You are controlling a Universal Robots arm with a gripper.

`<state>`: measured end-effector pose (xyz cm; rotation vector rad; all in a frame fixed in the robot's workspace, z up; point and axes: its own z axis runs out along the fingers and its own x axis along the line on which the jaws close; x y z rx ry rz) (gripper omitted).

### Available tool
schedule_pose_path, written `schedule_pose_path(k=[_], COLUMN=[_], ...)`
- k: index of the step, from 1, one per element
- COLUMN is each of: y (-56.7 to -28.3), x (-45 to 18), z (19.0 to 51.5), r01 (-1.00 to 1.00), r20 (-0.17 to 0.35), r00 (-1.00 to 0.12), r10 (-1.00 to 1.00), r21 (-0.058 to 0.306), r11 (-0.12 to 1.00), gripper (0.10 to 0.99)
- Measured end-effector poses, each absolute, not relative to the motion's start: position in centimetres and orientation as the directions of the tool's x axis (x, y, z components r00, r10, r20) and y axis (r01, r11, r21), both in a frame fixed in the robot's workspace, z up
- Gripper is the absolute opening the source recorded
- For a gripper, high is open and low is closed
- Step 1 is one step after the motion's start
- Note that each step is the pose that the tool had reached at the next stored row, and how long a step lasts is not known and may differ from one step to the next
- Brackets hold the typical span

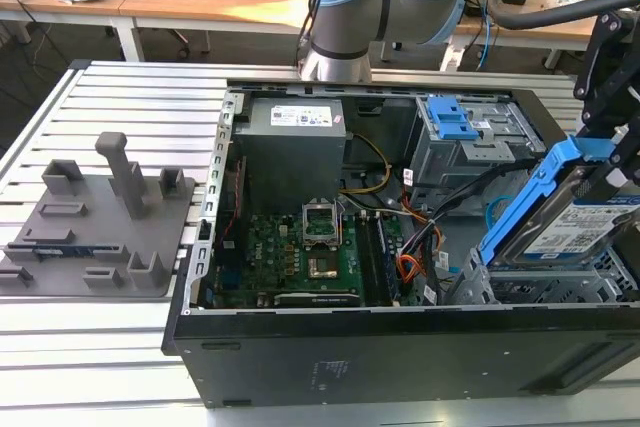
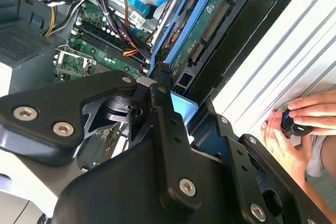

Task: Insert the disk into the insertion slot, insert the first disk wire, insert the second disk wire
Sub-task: 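Insert the disk into the insertion slot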

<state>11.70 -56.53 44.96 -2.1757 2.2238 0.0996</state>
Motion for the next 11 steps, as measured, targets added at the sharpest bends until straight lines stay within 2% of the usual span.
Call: schedule_pose_path(k=[11], y=[-56.5], x=[11.7], z=[42.2], r01=[-1.000], r20=[-0.064], r00=[-0.022], r10=[-0.998], r21=[0.022], r11=[0.021], gripper=[0.365])
